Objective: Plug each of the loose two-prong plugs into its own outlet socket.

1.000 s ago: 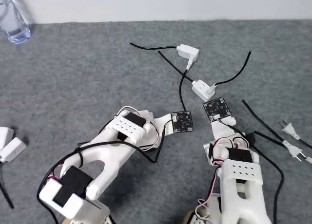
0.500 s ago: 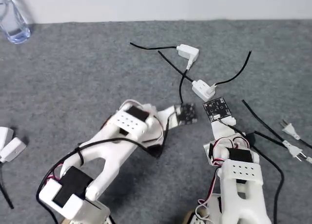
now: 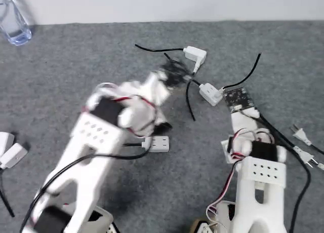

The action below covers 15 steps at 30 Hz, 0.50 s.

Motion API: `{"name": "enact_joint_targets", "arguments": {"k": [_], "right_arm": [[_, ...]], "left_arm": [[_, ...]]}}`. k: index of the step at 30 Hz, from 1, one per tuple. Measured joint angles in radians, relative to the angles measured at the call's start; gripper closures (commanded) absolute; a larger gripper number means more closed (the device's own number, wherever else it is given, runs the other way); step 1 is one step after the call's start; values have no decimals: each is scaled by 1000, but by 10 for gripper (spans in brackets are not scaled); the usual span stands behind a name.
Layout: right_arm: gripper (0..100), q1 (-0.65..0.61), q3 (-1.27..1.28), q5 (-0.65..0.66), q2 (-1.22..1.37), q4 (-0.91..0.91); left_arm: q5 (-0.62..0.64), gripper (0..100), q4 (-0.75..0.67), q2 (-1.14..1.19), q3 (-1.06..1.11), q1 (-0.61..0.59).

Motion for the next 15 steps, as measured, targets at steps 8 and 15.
{"name": "enact_joint_targets", "arguments": {"k": [8,15], "right_arm": [[561,288,-330,393,26,275],[561,575,-430,706,232,233]], "left_arm": [[40,690,103,-265,130,-486],[-17,690,-147,-514,697,-766]]}}
